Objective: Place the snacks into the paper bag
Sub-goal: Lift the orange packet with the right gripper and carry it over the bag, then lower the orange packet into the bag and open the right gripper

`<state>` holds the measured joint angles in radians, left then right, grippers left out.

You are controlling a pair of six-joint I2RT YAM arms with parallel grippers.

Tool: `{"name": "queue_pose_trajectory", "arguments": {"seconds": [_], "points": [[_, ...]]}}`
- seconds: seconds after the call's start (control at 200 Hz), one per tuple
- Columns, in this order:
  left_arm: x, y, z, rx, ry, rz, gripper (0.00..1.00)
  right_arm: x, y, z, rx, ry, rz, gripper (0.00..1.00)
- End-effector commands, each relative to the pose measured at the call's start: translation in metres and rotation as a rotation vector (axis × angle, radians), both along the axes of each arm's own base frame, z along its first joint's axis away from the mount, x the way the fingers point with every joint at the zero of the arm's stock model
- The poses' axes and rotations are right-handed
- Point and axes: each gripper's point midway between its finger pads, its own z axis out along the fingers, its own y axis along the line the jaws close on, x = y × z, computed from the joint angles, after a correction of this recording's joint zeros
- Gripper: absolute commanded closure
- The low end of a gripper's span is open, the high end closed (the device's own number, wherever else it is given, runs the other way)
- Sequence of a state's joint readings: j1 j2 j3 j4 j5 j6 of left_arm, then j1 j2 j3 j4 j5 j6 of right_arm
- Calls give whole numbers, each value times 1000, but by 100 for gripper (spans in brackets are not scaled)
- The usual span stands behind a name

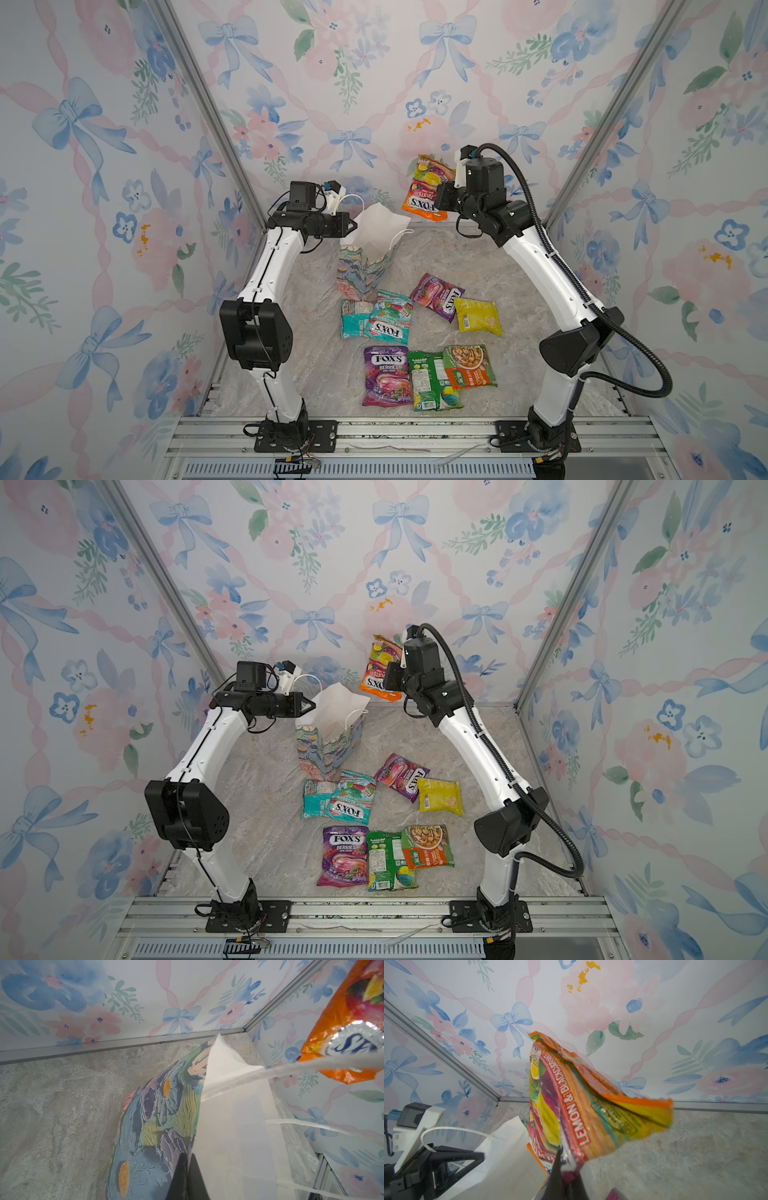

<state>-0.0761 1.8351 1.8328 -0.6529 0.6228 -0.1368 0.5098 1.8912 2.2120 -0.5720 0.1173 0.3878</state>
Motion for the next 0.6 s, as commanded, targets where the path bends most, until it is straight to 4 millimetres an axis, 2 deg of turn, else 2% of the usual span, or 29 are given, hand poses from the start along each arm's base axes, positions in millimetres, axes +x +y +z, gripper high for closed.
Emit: {"name": "queue_pose_trajectory", "arguments": {"seconds": [0.0, 0.11, 0.32, 0.595], "points": [[4, -9, 6, -26, -3, -16, 100, 4, 7, 35, 52, -87, 39, 100], [5, -9, 5, -26, 1, -13, 100, 6, 28, 35, 79, -80, 89, 100], [5, -9, 3, -24, 3, -13, 100, -2, 72, 28, 78, -77, 167, 100], [4, -7, -2, -17, 12, -9, 100, -16, 106, 14, 94, -39, 211, 100]]}}
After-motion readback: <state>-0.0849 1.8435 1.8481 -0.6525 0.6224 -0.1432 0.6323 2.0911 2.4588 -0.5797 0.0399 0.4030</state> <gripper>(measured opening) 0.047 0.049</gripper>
